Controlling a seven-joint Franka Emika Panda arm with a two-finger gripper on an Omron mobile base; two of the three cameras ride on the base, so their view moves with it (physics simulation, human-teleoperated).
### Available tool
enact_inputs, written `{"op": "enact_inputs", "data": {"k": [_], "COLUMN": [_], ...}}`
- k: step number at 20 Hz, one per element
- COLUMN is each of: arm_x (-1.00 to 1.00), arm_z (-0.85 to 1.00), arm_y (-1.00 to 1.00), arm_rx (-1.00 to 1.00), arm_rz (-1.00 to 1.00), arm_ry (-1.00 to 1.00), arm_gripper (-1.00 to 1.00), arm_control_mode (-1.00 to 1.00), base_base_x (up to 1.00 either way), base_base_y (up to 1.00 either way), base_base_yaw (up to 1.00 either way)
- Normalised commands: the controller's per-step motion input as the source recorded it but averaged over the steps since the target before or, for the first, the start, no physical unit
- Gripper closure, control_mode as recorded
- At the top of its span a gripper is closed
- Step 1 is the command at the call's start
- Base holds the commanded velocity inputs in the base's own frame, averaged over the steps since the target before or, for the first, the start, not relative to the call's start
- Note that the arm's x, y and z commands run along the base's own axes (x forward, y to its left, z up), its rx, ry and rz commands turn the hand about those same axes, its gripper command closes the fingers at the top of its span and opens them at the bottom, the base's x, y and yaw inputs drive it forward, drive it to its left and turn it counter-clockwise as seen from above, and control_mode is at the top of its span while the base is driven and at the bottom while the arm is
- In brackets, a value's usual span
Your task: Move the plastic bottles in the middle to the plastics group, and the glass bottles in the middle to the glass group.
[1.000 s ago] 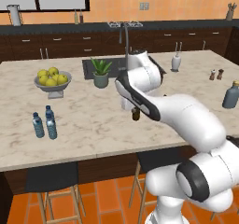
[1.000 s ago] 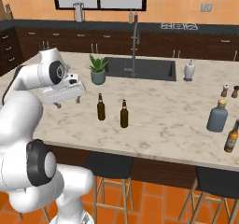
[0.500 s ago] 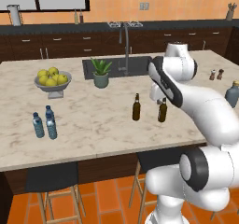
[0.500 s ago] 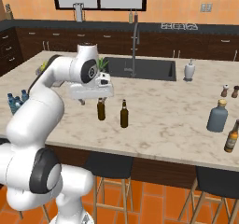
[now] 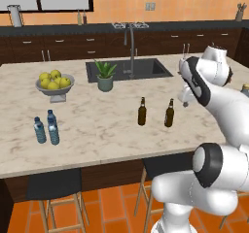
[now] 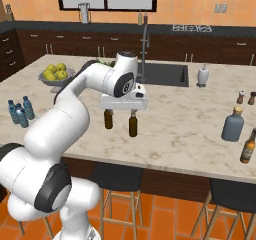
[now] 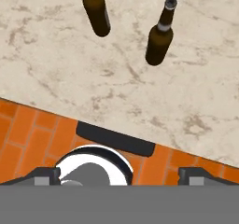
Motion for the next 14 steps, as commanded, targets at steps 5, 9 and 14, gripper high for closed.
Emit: {"op": "enact_inputs", "data": {"k": [5, 9, 14], "arm_x": [0.5, 0.39, 0.43], "arm_z": [-0.02, -0.28, -0.43], "arm_y": [0.04, 0.08, 0.0], "arm_rx": [-0.14, -0.03, 0.0], "arm_rz": [0.0, 0.0, 0.0], "arm_ry": [-0.07, 0.0, -0.07], "arm_gripper": [-1.0, -1.0, -1.0], "arm_control_mode": [-1.0, -1.0, -1.0], "base_base_x": [0.0, 0.0, 0.0], "base_base_y": [0.0, 0.0, 0.0], "base_base_yaw": [0.0, 0.0, 0.0]}}
